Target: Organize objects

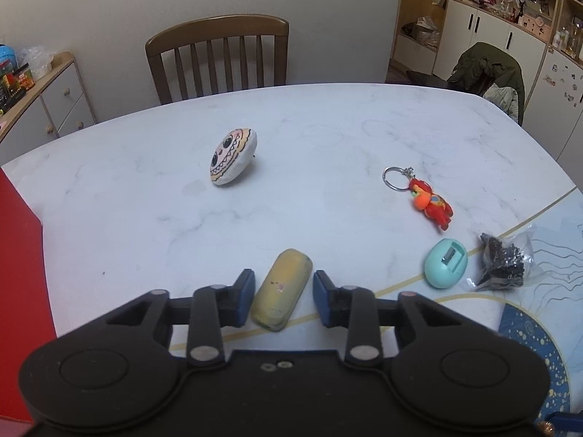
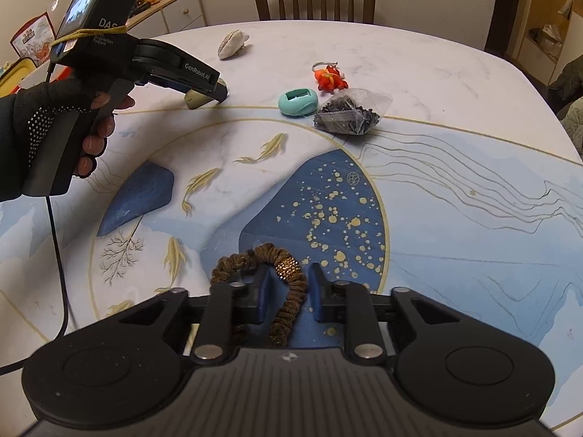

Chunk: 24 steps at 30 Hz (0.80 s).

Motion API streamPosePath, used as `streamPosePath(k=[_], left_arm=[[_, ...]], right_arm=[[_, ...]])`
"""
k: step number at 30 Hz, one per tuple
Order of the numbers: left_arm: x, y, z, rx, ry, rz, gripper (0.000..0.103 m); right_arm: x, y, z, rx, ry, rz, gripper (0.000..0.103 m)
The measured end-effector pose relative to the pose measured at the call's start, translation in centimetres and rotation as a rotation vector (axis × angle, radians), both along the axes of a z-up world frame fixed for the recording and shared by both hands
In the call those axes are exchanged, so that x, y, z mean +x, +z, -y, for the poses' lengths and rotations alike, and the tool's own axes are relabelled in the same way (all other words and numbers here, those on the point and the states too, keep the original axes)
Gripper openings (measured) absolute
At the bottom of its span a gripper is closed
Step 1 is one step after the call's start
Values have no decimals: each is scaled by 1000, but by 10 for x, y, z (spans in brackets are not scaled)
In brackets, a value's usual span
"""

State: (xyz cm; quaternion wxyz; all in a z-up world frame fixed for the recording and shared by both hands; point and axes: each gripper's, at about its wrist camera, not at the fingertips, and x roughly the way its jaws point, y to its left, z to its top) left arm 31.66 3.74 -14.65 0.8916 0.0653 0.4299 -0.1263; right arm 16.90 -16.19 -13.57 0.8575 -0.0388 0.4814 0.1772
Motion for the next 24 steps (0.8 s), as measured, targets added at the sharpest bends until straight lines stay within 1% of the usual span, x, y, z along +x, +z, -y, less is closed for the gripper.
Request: streamPosePath(k=[3, 6, 10, 13, 16, 24], left_arm=[[-2, 1, -3, -15, 4, -17, 19], [-7, 3, -4, -18, 8, -30, 19], [-18, 9, -4, -43, 6, -42, 19], [-29, 16, -7, -80, 9, -59, 19], [-42, 24, -9, -84, 14, -72, 19], [-79, 52, -21, -141, 20, -82, 19]], right_arm=[[-1, 0, 1, 6, -10, -5, 14], [-4, 1, 3, 16, -25, -16, 13], [-11, 8, 7, 48, -41, -19, 12], [-16, 17, 9, 75, -44, -17, 12], [-22, 28, 11, 96, -42, -8, 12], [-33, 59, 11, 153, -28, 21, 12]])
